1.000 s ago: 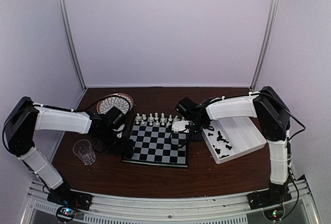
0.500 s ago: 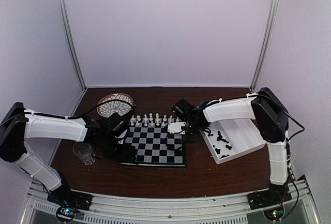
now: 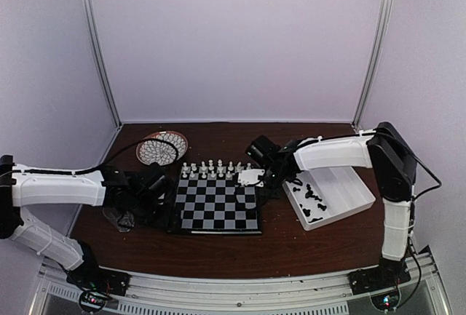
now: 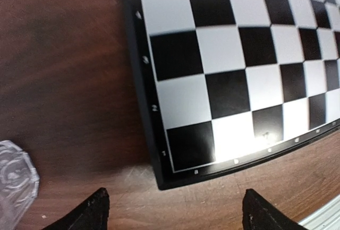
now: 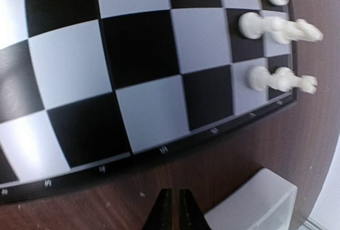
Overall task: Set up the chess pieces on the board
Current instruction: Move the chessboard to the center of the board, then pick up the pawn from the storage box.
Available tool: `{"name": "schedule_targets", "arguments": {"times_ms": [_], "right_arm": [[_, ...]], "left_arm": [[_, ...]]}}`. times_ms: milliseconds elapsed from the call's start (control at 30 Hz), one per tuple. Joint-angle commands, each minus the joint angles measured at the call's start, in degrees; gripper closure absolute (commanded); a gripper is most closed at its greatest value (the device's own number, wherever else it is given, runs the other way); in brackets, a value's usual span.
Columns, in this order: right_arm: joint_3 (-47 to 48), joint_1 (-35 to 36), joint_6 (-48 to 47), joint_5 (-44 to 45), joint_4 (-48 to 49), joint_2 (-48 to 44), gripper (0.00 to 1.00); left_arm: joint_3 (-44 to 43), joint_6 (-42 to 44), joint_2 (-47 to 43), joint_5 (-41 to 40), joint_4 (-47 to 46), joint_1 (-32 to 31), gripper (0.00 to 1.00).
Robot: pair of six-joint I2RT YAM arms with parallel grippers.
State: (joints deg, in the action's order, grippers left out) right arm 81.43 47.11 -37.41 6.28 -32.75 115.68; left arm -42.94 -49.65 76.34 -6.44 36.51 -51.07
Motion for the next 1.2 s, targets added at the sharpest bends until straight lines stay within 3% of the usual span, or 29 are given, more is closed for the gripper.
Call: {"name": "schedule_targets", "arguments": {"times_ms": [0, 133, 267, 433, 567, 700, 933, 1167], "right_arm": [[-1.7, -2.0, 1.6, -2.1, -0.6, -12.0, 0.82], [-5.6, -3.6, 2.7, -4.8, -1.6, -20.9, 0.6], [-7.4, -8.6, 6.0, -11.2, -8.1, -25.7, 0.54], [-11.8, -18.7, 6.8, -20.5, -12.9, -28.8, 0.57], [-14.4, -23.0, 6.1, -23.9, -15.1, -29.5, 0.64], [-18.9, -23.4, 6.0, -25.8, -15.6, -30.2, 0.7], [-23.9, -23.3, 3.6, -30.7, -16.1, -29.7, 0.62], [-24.0, -21.1, 2.3, -33.9, -16.6, -26.8, 0.64]], "left_arm": [[-4.9, 3.1, -3.9, -7.1, 3.2, -0.3, 0.13], [-9.5, 9.3, -3.0, -9.8, 1.6, -0.3, 0.13], [-11.5, 12.9, -0.9, -9.9, -3.5, -0.3, 0.15], [-8.2, 14.2, -0.3, -4.9, -17.4, -0.5, 0.17], [-10.7, 17.0, 3.0, -2.9, -19.2, -1.3, 0.2], [-13.0, 19.0, 5.9, -2.5, -19.1, -2.5, 0.2], [-12.8, 19.3, 6.5, -1.7, -19.8, -3.0, 0.2], [-11.7, 18.7, 6.0, -2.3, -19.6, -3.0, 0.2]]}}
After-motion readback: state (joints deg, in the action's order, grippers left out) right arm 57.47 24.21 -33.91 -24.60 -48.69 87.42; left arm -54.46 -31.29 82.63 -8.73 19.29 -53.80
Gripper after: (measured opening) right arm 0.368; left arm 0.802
